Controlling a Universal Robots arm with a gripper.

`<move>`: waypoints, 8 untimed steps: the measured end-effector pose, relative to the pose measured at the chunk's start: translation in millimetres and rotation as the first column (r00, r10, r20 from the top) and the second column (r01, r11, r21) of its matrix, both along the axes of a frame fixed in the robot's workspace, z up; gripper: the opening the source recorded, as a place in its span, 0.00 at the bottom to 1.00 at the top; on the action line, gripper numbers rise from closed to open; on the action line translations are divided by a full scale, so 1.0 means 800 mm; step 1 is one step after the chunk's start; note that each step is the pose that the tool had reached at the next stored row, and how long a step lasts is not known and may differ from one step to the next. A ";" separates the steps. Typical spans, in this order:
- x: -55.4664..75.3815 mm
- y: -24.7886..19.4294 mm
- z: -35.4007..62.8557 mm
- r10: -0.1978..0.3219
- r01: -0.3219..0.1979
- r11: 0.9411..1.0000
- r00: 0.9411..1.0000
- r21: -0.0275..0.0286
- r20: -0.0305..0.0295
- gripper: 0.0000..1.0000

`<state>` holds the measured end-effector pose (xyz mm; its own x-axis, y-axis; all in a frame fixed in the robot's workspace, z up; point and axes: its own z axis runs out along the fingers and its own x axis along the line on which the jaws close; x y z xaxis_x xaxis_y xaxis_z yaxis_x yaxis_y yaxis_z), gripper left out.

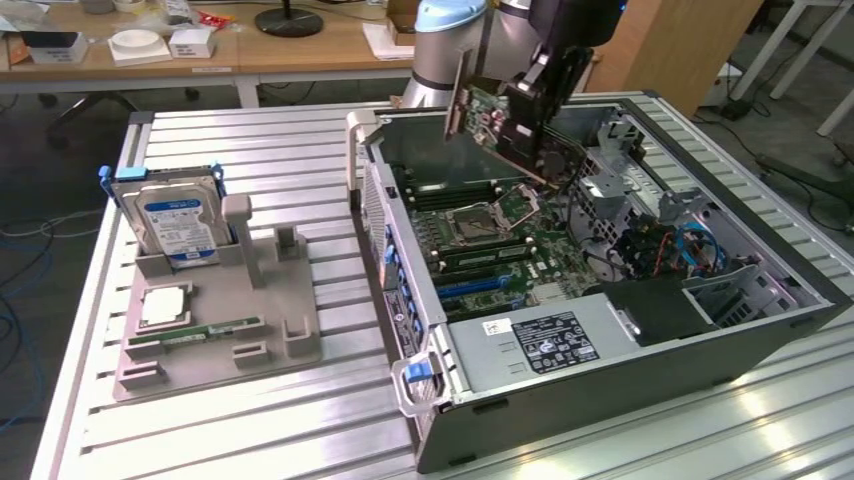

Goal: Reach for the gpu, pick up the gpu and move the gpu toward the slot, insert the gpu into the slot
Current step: 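Insert the gpu into the slot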

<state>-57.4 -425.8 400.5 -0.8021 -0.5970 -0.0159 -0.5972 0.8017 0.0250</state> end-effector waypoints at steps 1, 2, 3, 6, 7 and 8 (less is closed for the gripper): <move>0.000 0.0000 0.000 0.017 -0.017 1.000 1.000 0.000 0.000 0.27; 0.000 0.0000 0.000 0.035 -0.035 0.999 0.999 0.000 0.000 0.27; 0.000 0.0000 0.000 0.053 -0.053 0.999 0.999 0.000 0.000 0.27; 0.000 0.0000 0.000 0.108 -0.108 0.994 0.994 0.000 0.000 0.27; 0.000 0.0000 0.000 0.125 -0.125 0.992 0.992 0.000 0.000 0.27; 0.000 0.0000 0.000 0.137 -0.137 0.991 0.991 0.000 0.000 0.27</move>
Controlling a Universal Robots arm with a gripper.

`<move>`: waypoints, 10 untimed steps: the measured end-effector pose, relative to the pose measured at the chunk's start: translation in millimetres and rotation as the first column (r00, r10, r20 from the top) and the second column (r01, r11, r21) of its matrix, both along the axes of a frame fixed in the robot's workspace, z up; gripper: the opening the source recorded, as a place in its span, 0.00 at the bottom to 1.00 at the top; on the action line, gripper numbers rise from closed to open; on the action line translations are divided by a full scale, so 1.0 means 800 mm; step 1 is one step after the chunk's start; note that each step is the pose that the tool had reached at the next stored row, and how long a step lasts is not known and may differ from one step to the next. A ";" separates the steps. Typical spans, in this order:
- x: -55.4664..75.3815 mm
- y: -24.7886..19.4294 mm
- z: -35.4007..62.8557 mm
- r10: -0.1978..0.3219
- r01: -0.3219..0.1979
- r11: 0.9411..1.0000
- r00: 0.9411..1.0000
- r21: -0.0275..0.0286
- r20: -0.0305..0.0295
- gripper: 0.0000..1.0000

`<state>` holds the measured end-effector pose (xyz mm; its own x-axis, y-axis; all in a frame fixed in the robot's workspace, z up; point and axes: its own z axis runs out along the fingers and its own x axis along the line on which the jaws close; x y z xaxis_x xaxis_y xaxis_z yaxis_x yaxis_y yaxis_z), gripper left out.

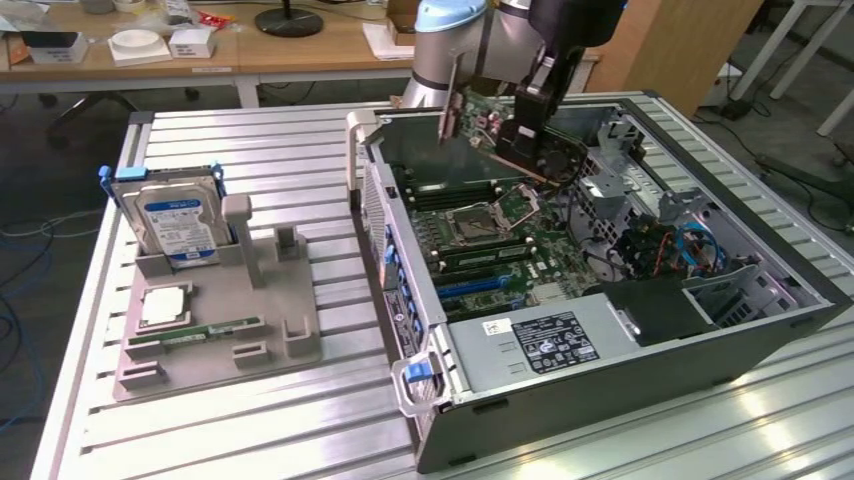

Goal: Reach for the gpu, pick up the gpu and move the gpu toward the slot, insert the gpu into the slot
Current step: 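Insert the gpu into the slot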

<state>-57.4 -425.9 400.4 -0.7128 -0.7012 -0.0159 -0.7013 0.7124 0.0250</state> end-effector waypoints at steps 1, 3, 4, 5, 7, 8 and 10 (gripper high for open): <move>0.000 0.0000 0.000 0.010 -0.010 1.000 1.000 0.000 0.000 0.27; 0.000 -0.0001 0.000 0.031 -0.031 1.000 1.000 0.000 0.000 0.27; 0.000 -0.0002 0.000 0.043 -0.043 0.999 0.999 0.000 0.000 0.27; 0.000 -0.0002 0.000 0.055 -0.055 0.998 0.998 0.000 0.000 0.27; 0.000 -0.0002 0.000 0.080 -0.080 0.997 0.997 0.000 0.000 0.27; 0.000 -0.0002 0.000 0.091 -0.091 0.996 0.996 0.000 0.000 0.27; 0.000 -0.0003 0.000 0.114 -0.114 0.993 0.993 0.000 0.000 0.27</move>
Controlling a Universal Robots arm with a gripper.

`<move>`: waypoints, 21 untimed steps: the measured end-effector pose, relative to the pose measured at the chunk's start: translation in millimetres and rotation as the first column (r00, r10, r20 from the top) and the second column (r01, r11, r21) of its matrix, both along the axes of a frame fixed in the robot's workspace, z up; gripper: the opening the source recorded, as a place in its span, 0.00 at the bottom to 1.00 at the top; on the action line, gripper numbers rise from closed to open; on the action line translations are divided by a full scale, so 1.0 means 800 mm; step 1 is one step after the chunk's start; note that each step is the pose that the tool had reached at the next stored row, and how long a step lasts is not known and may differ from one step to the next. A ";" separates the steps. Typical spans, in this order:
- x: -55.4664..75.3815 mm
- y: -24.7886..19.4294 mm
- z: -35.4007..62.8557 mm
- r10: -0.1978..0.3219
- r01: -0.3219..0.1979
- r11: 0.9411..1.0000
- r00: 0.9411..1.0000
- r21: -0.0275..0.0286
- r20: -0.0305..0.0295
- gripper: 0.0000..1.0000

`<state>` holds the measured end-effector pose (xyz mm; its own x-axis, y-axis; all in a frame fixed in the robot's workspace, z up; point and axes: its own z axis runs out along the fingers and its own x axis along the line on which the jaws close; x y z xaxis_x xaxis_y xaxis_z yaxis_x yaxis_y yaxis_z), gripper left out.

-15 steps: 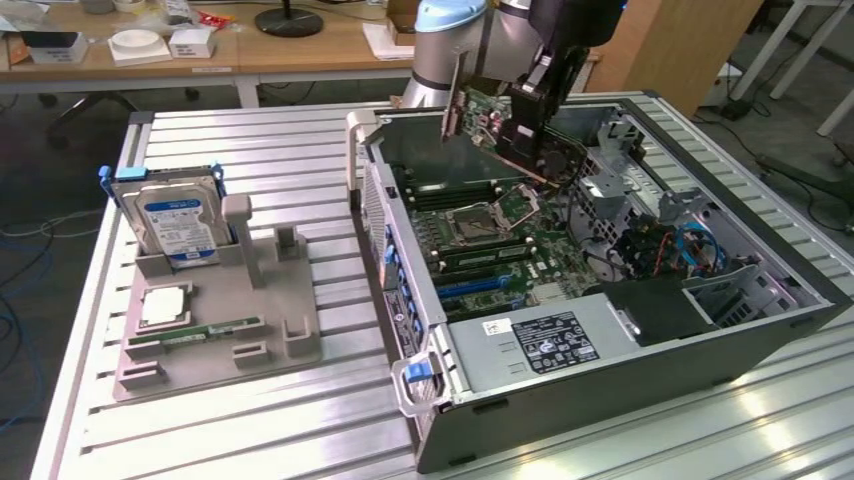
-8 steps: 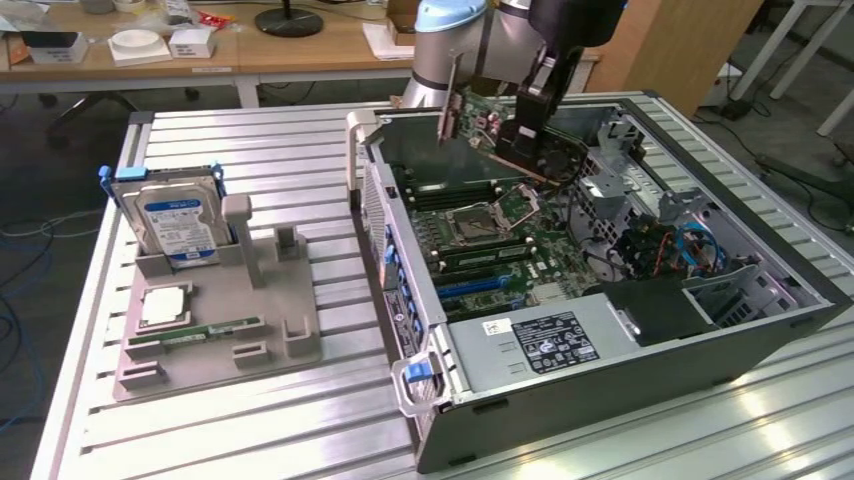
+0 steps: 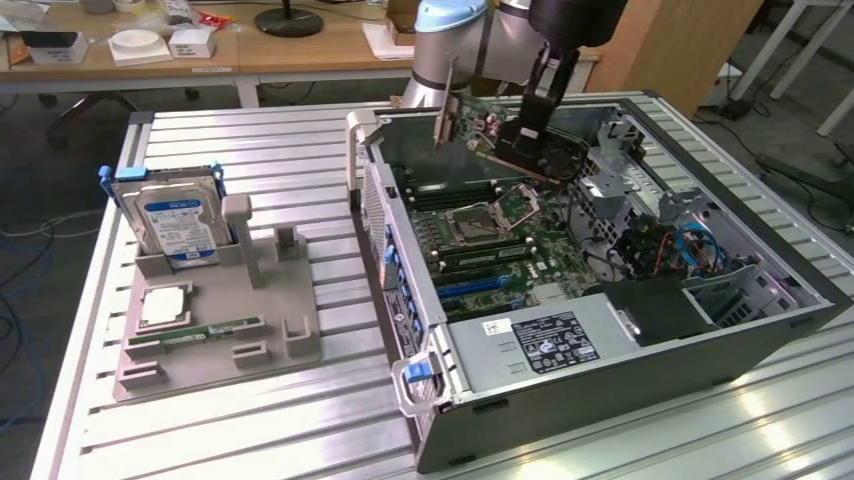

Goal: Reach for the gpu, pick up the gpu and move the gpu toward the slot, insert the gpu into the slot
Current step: 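Insert the gpu into the slot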

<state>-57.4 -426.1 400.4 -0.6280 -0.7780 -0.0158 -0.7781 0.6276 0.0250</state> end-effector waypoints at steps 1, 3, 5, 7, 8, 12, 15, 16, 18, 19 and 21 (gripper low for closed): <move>0.000 0.0000 0.000 0.011 -0.011 1.000 1.000 0.000 0.000 0.27; 0.000 0.0000 0.000 0.035 -0.035 0.999 0.999 0.000 0.000 0.27; 0.000 0.0000 0.000 0.060 -0.060 0.998 0.998 0.000 0.000 0.27; 0.000 0.0000 0.000 0.087 -0.087 0.996 0.996 0.000 0.000 0.27; 0.000 0.0000 0.000 0.102 -0.102 0.995 0.995 0.000 0.000 0.27; 0.000 0.0000 0.000 0.164 -0.164 0.986 0.986 0.000 0.000 0.27; 0.000 0.0000 -0.001 0.216 -0.216 0.976 0.976 0.000 0.001 0.27; 0.000 0.0000 -0.001 0.233 -0.233 0.973 0.973 0.000 0.001 0.27; 0.000 -0.0001 -0.001 0.262 -0.262 0.965 0.965 -0.002 0.005 0.27; 0.000 -0.0001 -0.002 0.273 -0.273 0.962 0.962 -0.003 0.012 0.27; 0.000 -0.0001 -0.003 0.282 -0.282 0.959 0.959 -0.007 0.026 0.27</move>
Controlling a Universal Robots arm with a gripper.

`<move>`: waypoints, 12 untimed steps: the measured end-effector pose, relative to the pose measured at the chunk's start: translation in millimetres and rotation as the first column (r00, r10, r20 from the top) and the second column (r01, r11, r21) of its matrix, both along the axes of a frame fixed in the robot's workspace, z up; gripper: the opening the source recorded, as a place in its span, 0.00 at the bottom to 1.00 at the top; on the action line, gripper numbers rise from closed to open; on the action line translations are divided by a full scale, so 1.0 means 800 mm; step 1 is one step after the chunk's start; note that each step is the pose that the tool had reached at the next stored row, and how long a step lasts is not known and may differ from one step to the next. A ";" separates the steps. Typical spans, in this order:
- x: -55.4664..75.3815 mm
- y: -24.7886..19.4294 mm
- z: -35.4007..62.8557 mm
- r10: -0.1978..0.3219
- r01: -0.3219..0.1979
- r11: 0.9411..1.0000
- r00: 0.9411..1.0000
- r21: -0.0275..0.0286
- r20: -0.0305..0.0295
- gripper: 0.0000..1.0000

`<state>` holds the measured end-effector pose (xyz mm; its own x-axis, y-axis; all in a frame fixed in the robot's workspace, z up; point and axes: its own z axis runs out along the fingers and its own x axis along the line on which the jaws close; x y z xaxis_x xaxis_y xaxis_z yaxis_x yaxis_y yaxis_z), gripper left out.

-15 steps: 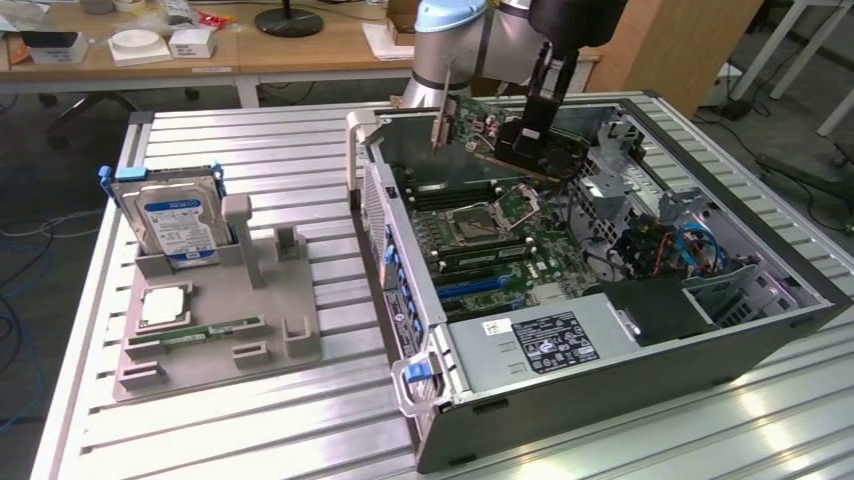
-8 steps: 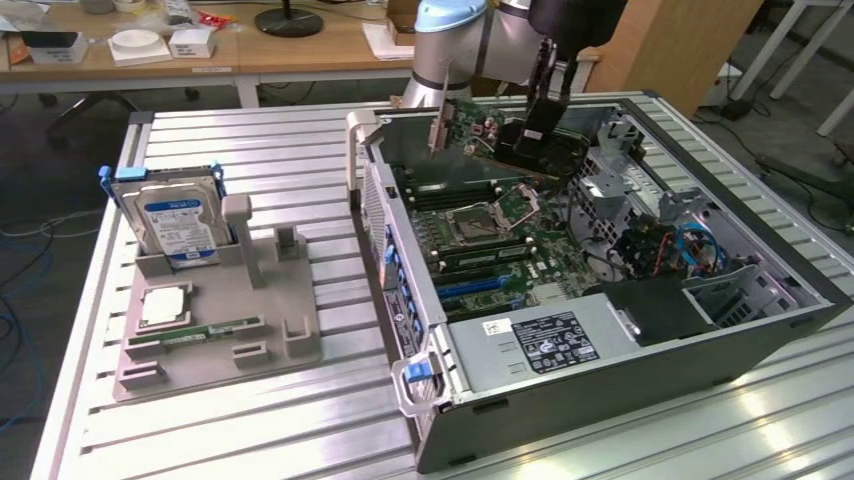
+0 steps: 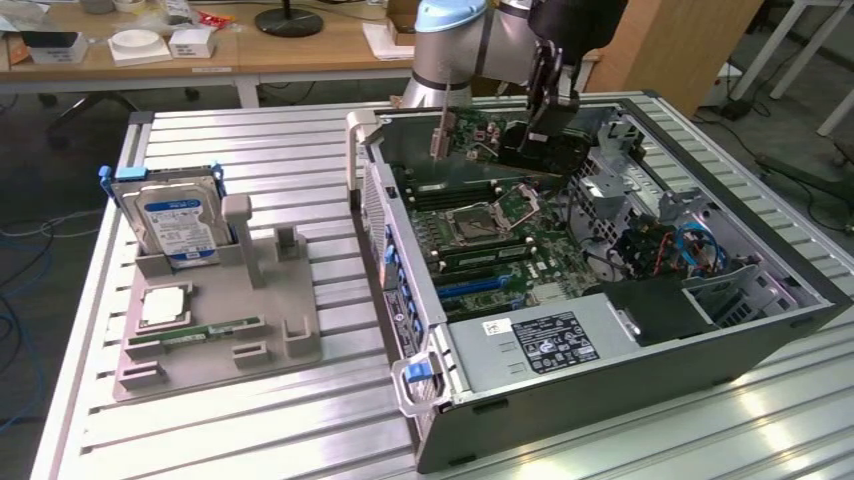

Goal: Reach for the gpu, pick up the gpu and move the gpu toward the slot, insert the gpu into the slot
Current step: 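Insert the gpu into the slot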

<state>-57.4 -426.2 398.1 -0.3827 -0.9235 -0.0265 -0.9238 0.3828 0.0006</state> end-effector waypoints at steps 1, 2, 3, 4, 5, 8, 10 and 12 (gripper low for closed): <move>0.000 0.0000 0.000 0.001 -0.001 1.000 1.000 0.000 0.007 0.27; 0.000 0.0000 -0.001 0.002 -0.002 1.000 1.000 0.000 0.014 0.27; 0.000 -0.0001 -0.001 0.003 -0.003 1.000 1.000 0.000 0.021 0.27; 0.001 -0.0001 -0.002 0.005 -0.005 1.000 1.000 -0.001 0.023 0.27; 0.001 -0.0001 -0.002 0.011 -0.011 1.000 1.000 0.000 0.023 0.27; 0.002 0.0000 -0.002 0.047 -0.047 0.999 0.999 0.002 0.023 0.27; 0.002 -0.0001 -0.003 0.080 -0.080 0.997 0.997 0.002 0.023 0.27; 0.002 -0.0001 -0.003 0.113 -0.113 0.994 0.993 0.002 0.023 0.27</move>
<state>-55.7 -426.2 395.6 -0.2748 -0.9608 -0.0374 -0.9611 0.2756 -0.0200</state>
